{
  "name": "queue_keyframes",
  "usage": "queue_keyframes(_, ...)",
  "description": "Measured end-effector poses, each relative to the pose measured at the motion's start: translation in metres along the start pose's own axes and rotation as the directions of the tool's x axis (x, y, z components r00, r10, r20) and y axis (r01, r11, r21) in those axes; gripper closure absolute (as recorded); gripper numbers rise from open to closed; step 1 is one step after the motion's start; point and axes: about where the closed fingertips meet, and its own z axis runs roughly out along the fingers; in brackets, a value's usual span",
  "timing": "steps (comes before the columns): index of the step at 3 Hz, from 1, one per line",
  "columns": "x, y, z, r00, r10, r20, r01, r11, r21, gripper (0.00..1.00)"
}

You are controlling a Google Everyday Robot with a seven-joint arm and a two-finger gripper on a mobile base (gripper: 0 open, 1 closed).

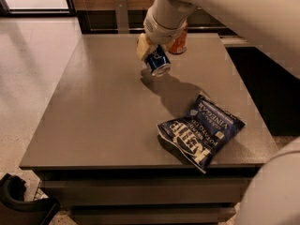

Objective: Place pepsi can upright

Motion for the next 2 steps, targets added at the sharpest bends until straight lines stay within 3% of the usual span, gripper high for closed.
queue_keyframes(1, -0.026, -0.013, -0.013, 0.981, -0.074, 0.178, 0.076, 0.9971, -0.004, 1.00)
queue_keyframes(2, -0.054, -0.014, -0.014, 0.914, -0.120, 0.389, 0.153, 0.9867, -0.055, 1.00)
